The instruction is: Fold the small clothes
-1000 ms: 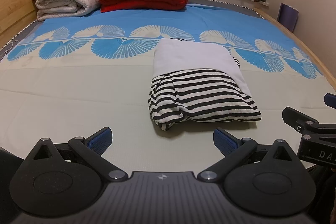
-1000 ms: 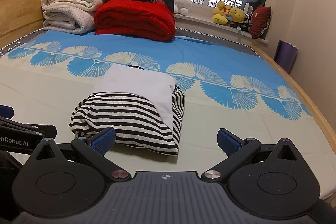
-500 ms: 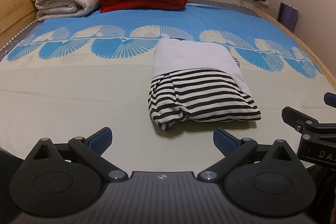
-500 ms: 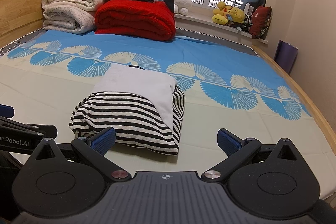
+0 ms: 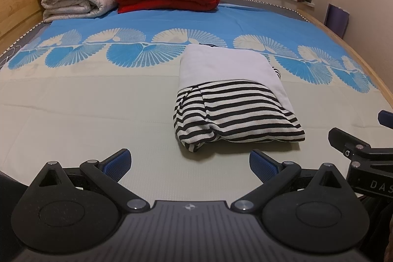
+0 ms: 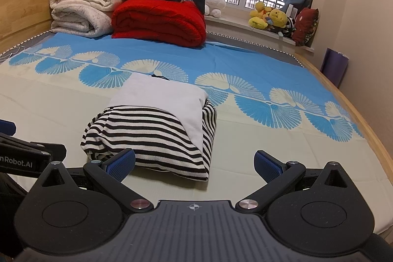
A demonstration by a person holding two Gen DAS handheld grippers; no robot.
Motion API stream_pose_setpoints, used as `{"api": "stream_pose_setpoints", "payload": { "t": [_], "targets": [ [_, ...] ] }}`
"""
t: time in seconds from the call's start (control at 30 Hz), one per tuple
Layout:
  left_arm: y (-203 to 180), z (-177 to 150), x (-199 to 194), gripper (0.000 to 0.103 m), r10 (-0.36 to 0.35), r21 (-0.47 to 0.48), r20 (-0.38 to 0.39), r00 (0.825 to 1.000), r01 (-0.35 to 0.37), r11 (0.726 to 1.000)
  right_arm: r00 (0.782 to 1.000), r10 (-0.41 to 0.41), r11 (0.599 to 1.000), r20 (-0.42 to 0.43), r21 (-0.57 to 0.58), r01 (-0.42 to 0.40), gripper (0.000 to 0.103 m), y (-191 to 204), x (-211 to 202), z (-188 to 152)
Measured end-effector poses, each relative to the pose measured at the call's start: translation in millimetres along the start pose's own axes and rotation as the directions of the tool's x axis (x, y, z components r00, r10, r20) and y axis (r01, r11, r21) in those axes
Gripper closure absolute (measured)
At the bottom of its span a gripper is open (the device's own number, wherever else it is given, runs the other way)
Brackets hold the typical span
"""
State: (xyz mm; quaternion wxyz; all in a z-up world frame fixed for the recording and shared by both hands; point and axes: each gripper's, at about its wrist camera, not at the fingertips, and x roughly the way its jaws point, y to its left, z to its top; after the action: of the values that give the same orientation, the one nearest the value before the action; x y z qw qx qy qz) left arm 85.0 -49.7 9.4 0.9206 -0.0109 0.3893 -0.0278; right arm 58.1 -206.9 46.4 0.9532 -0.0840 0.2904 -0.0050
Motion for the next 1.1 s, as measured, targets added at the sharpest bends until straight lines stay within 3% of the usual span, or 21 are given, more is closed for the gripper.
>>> {"api": "stream_pose_setpoints", "payload": {
  "t": [1.1],
  "targets": [
    [2, -2, 0, 0.001, -0.012, -0.001, -0.008, 1.0, 0.012, 1.0, 1.0, 0.014, 1.0, -0.004, -0.015, -0.014, 0.001, -11, -2, -3]
  ]
}}
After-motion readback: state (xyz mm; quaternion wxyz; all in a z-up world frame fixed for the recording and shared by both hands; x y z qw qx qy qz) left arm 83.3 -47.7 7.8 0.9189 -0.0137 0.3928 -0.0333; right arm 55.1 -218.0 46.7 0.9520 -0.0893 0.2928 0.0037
